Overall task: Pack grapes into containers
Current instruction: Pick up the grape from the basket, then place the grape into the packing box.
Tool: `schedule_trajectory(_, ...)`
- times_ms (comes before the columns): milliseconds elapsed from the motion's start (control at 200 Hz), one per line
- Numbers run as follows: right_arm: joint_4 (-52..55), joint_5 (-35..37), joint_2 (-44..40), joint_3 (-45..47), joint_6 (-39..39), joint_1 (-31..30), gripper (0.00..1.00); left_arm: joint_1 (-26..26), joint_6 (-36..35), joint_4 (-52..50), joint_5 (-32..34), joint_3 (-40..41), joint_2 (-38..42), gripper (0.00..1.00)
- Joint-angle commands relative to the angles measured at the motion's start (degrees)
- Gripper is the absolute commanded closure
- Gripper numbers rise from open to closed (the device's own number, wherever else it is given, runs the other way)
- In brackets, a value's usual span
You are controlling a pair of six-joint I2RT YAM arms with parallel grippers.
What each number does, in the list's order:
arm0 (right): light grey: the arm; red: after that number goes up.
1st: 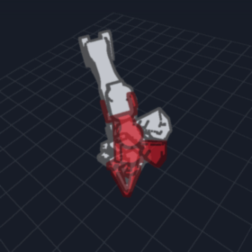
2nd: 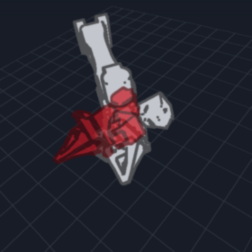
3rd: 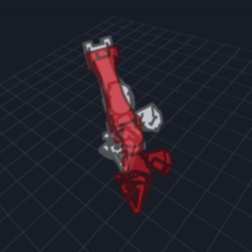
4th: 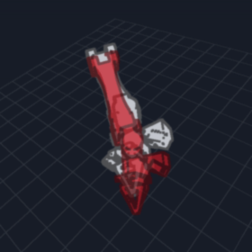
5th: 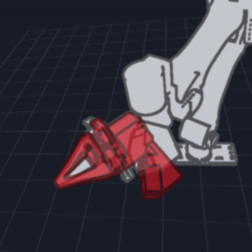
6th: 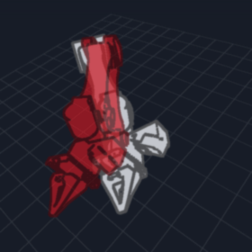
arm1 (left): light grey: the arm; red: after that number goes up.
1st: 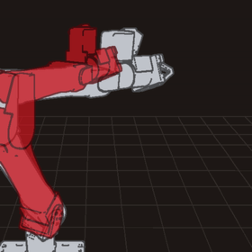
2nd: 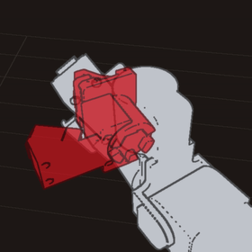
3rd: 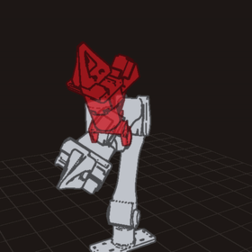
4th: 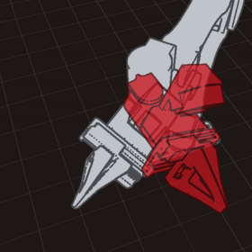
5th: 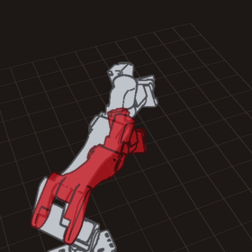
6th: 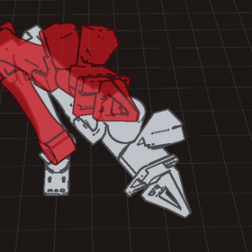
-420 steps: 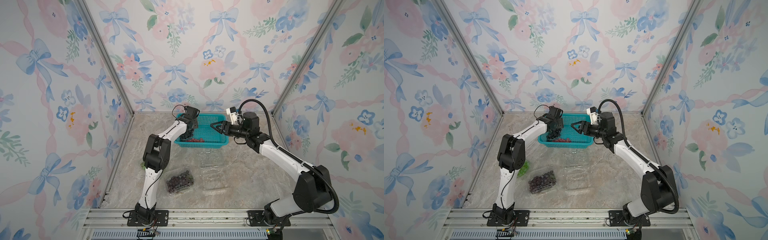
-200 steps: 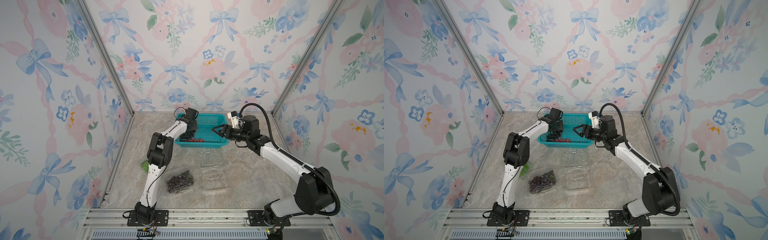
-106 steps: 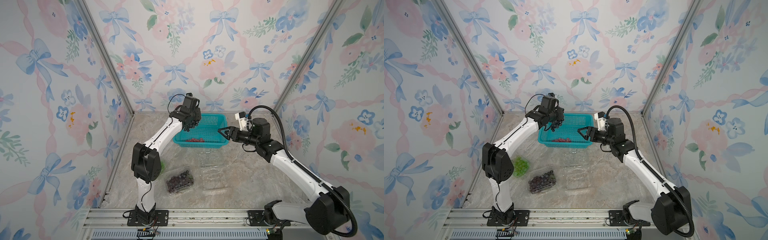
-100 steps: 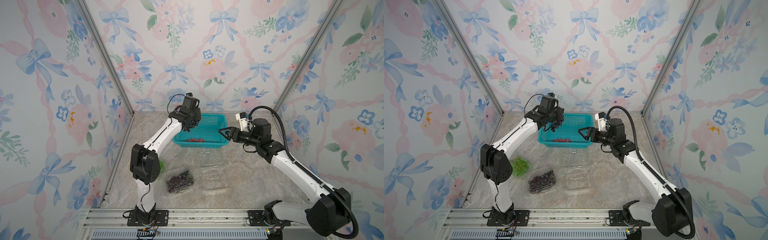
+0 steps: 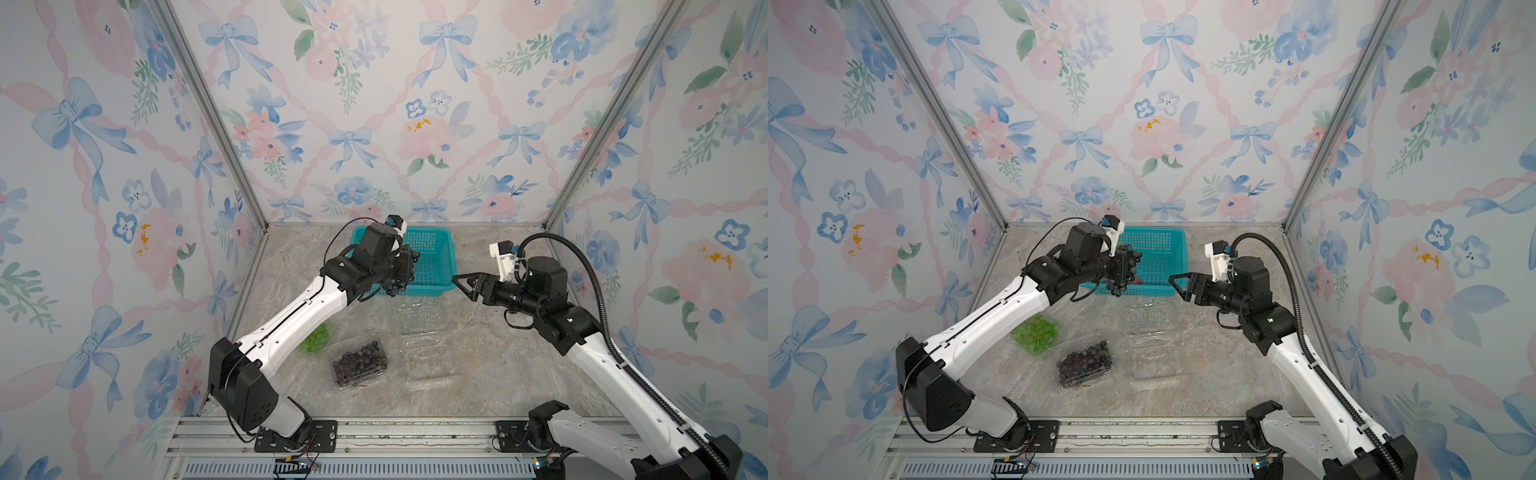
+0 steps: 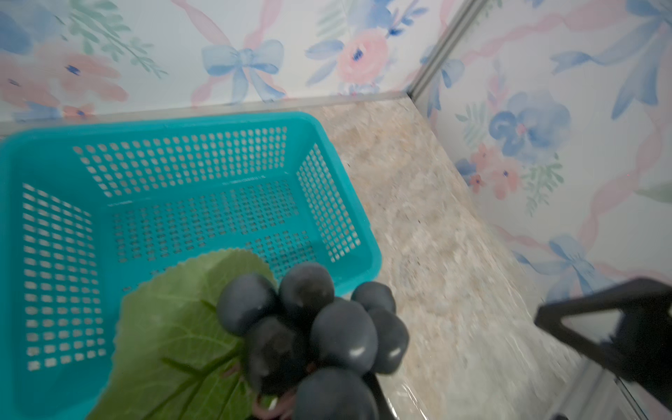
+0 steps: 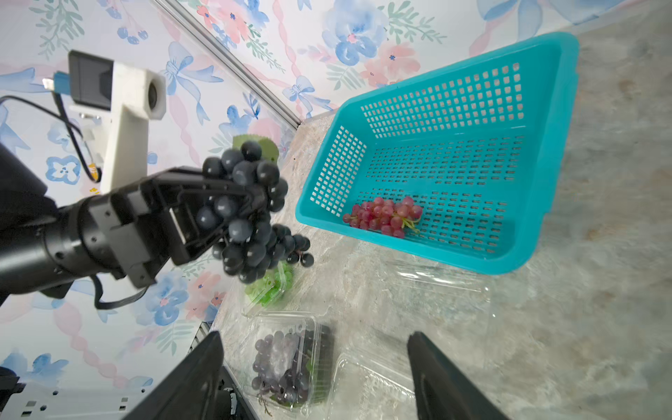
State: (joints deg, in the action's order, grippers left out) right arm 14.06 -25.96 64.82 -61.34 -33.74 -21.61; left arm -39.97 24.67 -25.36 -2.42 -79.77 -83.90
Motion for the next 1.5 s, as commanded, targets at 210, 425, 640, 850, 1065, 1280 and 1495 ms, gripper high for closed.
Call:
schedule_trajectory(210, 10.27, 8.53, -11.58, 6.93, 0.25, -3.23, 0.19, -12.06, 4.82, 0.46, 3.66, 13.03, 6.63, 0.86)
schedule_trajectory(425, 12.74, 11.79, -16.10, 9.68, -0.75, -5.50, 0.19, -18.11, 6.24, 2.32, 6.96, 16.11, 4.36, 0.87)
schedule_trajectory(640, 14.12, 12.93, -17.70, 11.06, -0.80, -6.79, 0.18, -21.43, 6.97, 5.95, 7.19, 17.81, 0.16, 0.86)
schedule_trajectory(850, 14.98, 13.89, -18.62, 11.31, -0.59, -6.96, 0.18, -22.72, 7.41, 8.94, 7.29, 18.87, -3.94, 0.84)
schedule_trajectory(1065, 16.23, 14.89, -20.79, 12.40, -1.77, -6.58, 0.15, -22.98, 8.12, 11.88, 5.53, 19.57, -6.42, 0.68)
schedule_trajectory(1280, 15.96, 14.05, -22.81, 17.56, -5.50, -6.31, 0.15, -23.06, 8.28, 14.53, 2.57, 19.60, -7.68, 0.42)
schedule_trajectory(1495, 14.18, 13.69, -24.12, 22.02, -7.52, -6.20, 0.15, -23.06, 8.41, 15.25, 1.74, 19.80, -8.09, 0.38)
